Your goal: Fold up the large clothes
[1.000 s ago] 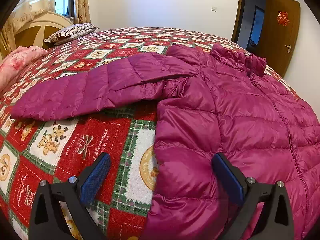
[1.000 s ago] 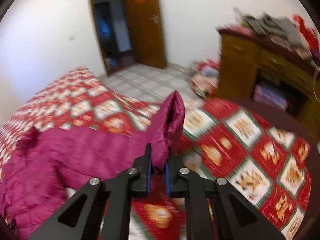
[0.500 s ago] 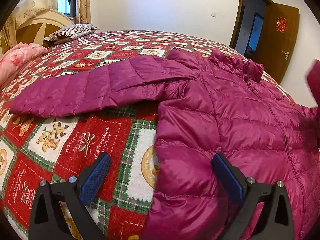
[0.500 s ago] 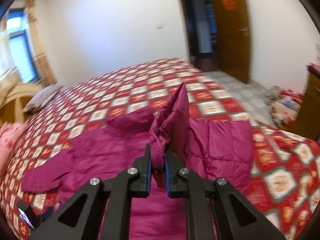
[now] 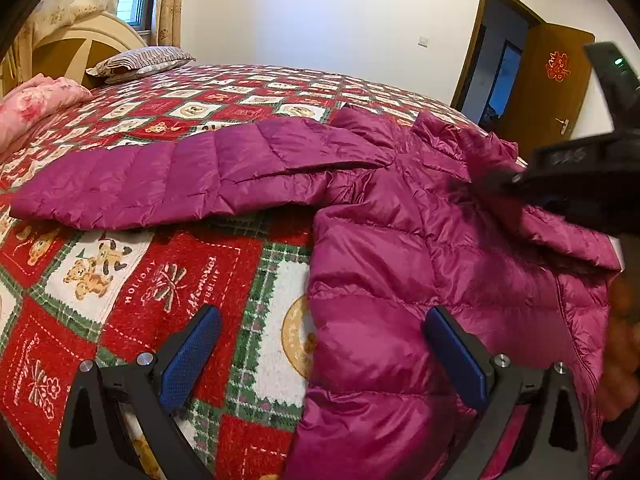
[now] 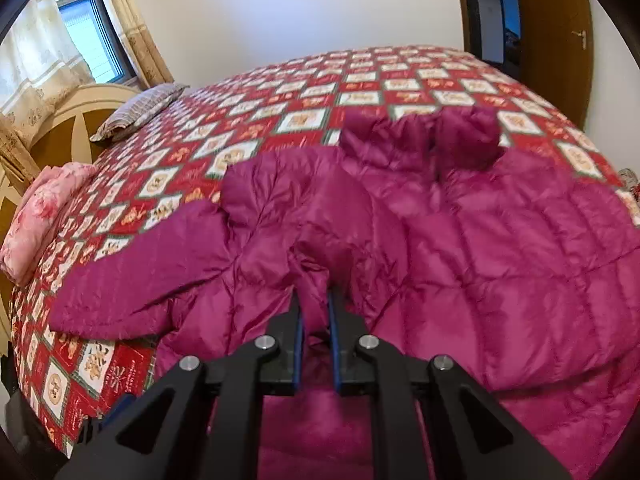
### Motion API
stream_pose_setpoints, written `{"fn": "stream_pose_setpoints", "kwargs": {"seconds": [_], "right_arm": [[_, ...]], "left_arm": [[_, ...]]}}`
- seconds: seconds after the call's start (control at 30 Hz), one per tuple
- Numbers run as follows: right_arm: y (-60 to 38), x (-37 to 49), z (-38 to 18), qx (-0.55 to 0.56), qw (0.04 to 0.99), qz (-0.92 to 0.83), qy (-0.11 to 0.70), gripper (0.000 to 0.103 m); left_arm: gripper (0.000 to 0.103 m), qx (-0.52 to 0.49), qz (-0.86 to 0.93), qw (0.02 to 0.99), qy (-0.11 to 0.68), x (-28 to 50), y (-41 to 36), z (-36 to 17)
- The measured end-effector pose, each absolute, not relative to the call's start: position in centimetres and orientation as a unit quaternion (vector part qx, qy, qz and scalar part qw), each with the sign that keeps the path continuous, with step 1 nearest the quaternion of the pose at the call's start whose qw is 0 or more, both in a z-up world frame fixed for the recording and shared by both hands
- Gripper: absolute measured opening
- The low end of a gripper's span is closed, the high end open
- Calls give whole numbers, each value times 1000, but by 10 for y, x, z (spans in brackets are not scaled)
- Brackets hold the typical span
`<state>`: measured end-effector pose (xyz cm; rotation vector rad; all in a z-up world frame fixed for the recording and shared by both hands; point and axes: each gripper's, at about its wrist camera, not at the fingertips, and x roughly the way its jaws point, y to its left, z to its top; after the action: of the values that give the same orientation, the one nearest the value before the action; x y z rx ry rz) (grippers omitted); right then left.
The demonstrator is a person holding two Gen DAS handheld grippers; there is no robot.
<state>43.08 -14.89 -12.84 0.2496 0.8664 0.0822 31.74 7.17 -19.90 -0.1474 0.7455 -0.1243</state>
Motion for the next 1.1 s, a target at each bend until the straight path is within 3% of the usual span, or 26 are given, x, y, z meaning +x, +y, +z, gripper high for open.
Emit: {"fn": "stream_pose_setpoints", "kwargs": {"seconds": [0.2,0.27,0.3,0.4,0.43,0.6,0.67,0.7,0.77,0.93,1.1], "right_arm": [[-131,436,-141,122,890,77,432,14],[-123,439,-146,119,887,94,436,20],[-122,439,-147,122,886,99,437,26],[-125,435,-142,160,876,138,433,58],[-126,432,-137,169,877,144,426,59],[-168,389,-83,169,915,121,346,58],[-199,372,-72,154,931,64,324,53],[-217,365,-69,147,937,30,316,44],[-249,352,-68,145,939,-25,311,41],[-333,334,-98,181,915,-128,336,35],[-355,343,-156,253,875,-117,395,31]], "left_arm": [[102,-70,-60,928,361,316,71,-200],[102,-70,-60,928,360,315,71,-200],[102,-70,-60,929,360,315,71,-200],[102,-66,-58,928,362,315,71,-200],[102,-65,-57,928,363,315,70,-200],[102,-49,-48,924,377,319,66,-199],[102,-40,-42,921,385,321,63,-199],[102,-31,-39,918,394,323,61,-197],[102,-17,-37,912,408,326,57,-193],[102,-19,-54,911,407,332,43,-159],[102,-15,-54,925,377,362,12,-128]]}}
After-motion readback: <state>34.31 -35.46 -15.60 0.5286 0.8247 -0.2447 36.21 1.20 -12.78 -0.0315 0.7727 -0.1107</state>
